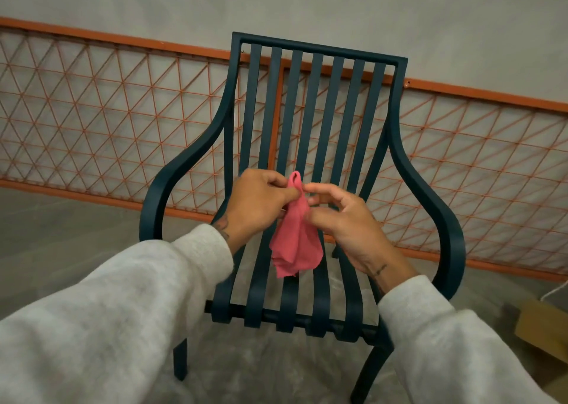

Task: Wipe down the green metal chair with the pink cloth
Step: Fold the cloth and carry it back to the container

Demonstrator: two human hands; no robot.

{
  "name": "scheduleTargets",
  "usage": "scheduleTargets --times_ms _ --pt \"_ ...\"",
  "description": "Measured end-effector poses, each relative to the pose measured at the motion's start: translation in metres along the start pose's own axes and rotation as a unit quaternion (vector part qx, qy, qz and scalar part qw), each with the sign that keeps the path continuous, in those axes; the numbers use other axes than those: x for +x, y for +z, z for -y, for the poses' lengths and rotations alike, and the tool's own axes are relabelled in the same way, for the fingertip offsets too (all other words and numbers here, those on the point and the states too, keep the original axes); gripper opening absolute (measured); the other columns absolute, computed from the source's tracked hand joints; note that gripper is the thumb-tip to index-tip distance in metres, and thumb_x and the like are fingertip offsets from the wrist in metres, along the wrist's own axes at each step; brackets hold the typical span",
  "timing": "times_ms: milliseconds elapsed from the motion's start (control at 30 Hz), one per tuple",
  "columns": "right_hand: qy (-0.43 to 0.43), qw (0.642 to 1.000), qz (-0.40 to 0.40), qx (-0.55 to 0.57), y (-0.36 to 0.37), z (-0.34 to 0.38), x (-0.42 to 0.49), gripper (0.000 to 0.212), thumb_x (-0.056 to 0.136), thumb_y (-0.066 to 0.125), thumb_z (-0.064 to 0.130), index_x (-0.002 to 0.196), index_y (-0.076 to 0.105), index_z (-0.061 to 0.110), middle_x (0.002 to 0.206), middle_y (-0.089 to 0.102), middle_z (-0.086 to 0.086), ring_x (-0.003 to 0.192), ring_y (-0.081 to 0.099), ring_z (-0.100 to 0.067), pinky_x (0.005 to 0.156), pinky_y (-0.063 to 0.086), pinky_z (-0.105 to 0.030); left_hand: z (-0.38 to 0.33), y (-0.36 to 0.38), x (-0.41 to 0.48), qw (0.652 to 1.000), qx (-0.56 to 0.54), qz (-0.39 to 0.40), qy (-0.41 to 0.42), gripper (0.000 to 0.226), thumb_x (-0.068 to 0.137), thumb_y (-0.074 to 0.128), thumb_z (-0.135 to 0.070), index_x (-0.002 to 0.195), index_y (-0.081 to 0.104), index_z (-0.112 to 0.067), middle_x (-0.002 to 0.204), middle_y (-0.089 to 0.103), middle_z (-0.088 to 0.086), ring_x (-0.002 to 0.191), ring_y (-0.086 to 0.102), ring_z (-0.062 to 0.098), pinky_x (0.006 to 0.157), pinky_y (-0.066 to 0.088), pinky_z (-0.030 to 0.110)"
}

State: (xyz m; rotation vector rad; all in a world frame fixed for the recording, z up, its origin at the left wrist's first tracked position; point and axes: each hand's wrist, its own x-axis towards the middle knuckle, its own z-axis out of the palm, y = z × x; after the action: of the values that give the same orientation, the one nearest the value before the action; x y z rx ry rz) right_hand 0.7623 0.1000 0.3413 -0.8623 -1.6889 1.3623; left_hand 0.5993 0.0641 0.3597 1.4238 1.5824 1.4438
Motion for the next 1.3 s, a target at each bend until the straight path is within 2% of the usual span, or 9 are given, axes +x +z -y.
scheduleTargets --times_ms 100,267,500,667,833,933,1033,1133,1300 --pt "0.042 0.997 0.004 -0.067 0.0 -0.011 -0.003 0.031 0.081 0.076 0.005 0.108 0.066 0.016 0.105 0.069 -0.008 0.091 0.071 -0.023 0.078 0.06 -0.034 -0.004 -0.006 0.007 0.999 -0.032 -0.023 -0.009 0.006 0.086 0.07 -0.012 0.086 0.075 -0.008 0.088 0.075 0.008 0.082 0.074 0.022 0.073 0.062 0.041" --pt "0.046 0.998 -0.039 0.02 -0.015 -0.005 -0.004 0.011 0.086 0.071 0.012 0.095 0.071 0.006 0.087 0.074 -0.006 0.083 0.071 -0.019 0.073 0.061 -0.033 -0.006 -0.025 0.02 0.999 -0.014 0.046 -0.024 0.01 0.09 0.064 -0.01 0.094 0.072 -0.01 0.1 0.071 0.01 0.094 0.071 0.025 0.079 0.061 0.04" --pt "0.032 0.989 -0.144 -0.001 -0.057 0.024 0.012 0.014 0.089 0.069 0.014 0.1 0.076 0.012 0.101 0.072 -0.006 0.099 0.067 -0.025 0.074 0.059 -0.032 0.009 -0.048 0.024 0.984 0.134 0.113 -0.013 0.01 0.093 0.061 -0.014 0.097 0.07 -0.014 0.097 0.07 0.005 0.091 0.068 0.02 0.075 0.057 0.031" --pt "0.022 0.985 -0.131 -0.113 -0.077 0.039 0.018 0.009 0.088 0.071 0.014 0.092 0.078 0.016 0.104 0.071 -0.004 0.104 0.063 -0.027 0.089 0.057 -0.049 0.006 -0.058 0.026 0.911 0.349 0.216 0.047 0.016 0.082 0.071 -0.016 0.094 0.066 -0.024 0.096 0.066 -0.005 0.09 0.063 0.014 0.082 0.054 0.031" --pt "0.011 0.978 -0.152 -0.145 -0.09 0.045 0.02 0.012 0.091 0.067 0.018 0.097 0.077 0.015 0.102 0.069 -0.002 0.098 0.063 -0.022 0.082 0.056 -0.04 0.022 -0.056 0.02 0.864 0.433 0.256 0.015 0.014 0.084 0.068 -0.024 0.076 0.056 -0.026 0.077 0.057 -0.006 0.068 0.055 0.008 0.058 0.04 0.019" --pt "0.027 0.968 -0.183 -0.169 -0.1 0.039 0.02 0.012 0.092 0.067 0.019 0.096 0.076 0.013 0.099 0.069 -0.003 0.092 0.063 -0.02 0.075 0.056 -0.037 0.032 -0.063 0.021 0.906 0.343 0.248 -0.003 0.007 0.088 0.064 -0.022 0.084 0.06 -0.025 0.086 0.062 -0.004 0.08 0.061 0.011 0.067 0.046 0.02" --pt "0.073 0.965 -0.196 -0.156 -0.109 0.031 0.016 0.009 0.093 0.063 0.012 0.099 0.071 0.012 0.102 0.066 -0.006 0.085 0.061 -0.019 0.066 0.054 -0.035 0.031 -0.071 0.026 0.971 0.139 0.184 -0.07 0.011 0.092 0.059 -0.016 0.101 0.066 -0.015 0.105 0.065 0.005 0.098 0.064 0.021 0.085 0.055 0.034" --pt "0.13 0.971 -0.175 -0.093 -0.112 0.029 0.012 0.012 0.092 0.06 0.005 0.094 0.068 0.013 0.097 0.064 -0.008 0.079 0.062 -0.02 0.057 0.053 -0.031 0.024 -0.074 0.031 0.982 -0.034 0.109 -0.151 0.013 0.091 0.064 -0.017 0.104 0.062 -0.013 0.112 0.064 0.01 0.099 0.065 0.025 0.081 0.057 0.038" --pt "0.15 0.987 -0.06 0.022 -0.093 0.049 0.011 0.02 0.087 0.048 -0.005 0.087 0.067 0.002 0.082 0.067 -0.011 0.069 0.072 -0.021 0.061 0.059 -0.03 0.003 -0.062 0.042 0.995 -0.015 0.025 -0.1 0.025 0.081 0.074 -0.016 0.103 0.064 -0.01 0.109 0.066 0.011 0.1 0.067 0.029 0.085 0.058 0.043"
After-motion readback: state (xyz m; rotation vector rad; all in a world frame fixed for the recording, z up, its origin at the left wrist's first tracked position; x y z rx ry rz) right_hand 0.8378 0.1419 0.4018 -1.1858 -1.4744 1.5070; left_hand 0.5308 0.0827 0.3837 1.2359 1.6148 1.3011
